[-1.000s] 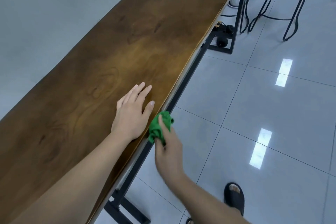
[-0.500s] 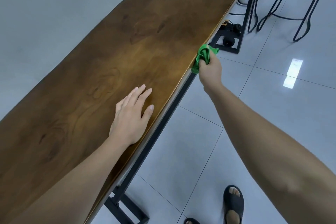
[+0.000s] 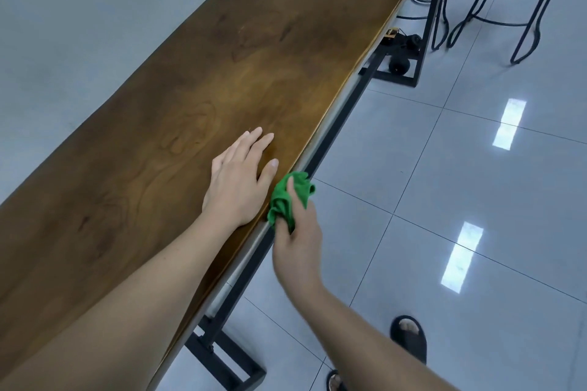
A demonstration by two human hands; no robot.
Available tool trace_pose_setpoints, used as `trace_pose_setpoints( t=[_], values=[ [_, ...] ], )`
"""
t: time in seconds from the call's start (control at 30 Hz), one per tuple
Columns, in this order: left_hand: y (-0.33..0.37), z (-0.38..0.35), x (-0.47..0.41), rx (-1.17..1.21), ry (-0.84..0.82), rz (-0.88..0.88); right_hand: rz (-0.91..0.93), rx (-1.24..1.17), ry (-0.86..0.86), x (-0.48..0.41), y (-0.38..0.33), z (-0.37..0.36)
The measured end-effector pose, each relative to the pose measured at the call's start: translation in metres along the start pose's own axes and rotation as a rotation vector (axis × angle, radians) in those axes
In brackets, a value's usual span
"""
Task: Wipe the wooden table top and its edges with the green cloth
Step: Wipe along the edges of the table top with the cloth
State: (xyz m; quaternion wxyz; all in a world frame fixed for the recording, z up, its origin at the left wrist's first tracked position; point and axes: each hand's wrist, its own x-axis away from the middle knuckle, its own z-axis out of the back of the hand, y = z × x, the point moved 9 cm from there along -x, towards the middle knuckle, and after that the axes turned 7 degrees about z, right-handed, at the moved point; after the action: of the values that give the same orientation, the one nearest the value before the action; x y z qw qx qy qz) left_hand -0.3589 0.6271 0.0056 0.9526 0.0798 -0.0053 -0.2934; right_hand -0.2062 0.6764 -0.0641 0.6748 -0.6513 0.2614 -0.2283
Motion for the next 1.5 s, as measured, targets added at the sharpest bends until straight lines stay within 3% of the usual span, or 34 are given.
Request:
trace_pose_setpoints(
  t=[0.27,0.6,0.97,1.1,1.3,1.5],
  values=[
    [-0.002,0.0,0.0,0.007,0.005,0.023,-0.008,-0.082,-0.158,0.083,0.001,-0.033],
    [-0.009,0.021,0.015,0.151,0.007,0.091,-0.002,0.108,-0.089,-0.035,0.001,0.018],
    [-0.082,0.053,0.146,0.131,-0.012,0.243,-0.057,0.107,0.011,-0.089,0.006,0.044],
    [-0.113,0.056,0.2,0.129,-0.005,0.271,-0.065,0.074,0.036,-0.032,0.002,0.021],
    [-0.157,0.06,0.278,0.083,0.013,0.233,-0.034,0.028,0.006,0.123,0.0,-0.054],
    [-0.192,0.054,0.328,0.072,0.008,0.161,0.088,0.017,-0.167,0.31,-0.018,-0.141]
  ],
)
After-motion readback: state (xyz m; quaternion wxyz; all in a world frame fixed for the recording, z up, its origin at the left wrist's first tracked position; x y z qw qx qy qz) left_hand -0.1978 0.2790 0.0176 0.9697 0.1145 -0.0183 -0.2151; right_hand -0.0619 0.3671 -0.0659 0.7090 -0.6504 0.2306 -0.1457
